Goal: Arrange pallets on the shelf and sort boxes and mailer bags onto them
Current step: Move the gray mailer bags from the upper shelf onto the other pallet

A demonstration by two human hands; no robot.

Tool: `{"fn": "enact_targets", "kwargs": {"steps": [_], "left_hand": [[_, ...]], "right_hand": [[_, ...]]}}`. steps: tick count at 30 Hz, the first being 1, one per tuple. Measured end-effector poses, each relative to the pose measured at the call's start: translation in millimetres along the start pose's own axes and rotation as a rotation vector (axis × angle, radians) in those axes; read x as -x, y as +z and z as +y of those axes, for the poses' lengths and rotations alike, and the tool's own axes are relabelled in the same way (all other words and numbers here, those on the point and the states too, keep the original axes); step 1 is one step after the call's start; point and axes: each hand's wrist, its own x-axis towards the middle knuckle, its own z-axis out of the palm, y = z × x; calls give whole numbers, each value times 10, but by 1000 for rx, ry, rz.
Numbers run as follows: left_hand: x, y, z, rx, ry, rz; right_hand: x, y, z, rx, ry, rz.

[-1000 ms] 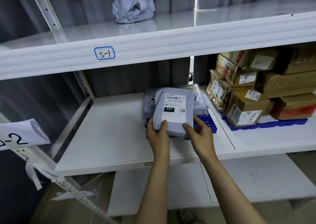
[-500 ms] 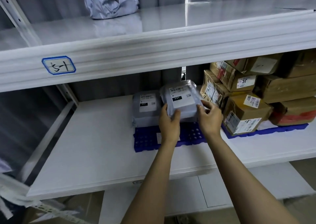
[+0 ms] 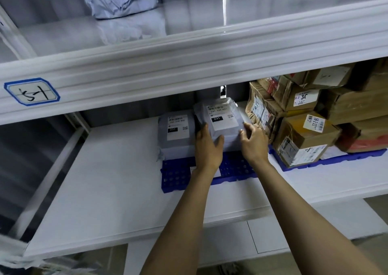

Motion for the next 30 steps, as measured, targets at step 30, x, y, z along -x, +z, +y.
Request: {"fn": "enact_targets", "kwargs": {"steps": [30], "left_hand": [[1465, -1441, 830, -374, 829, 462]], "right_hand": [[1507, -992, -1042, 129, -783, 398]]}}
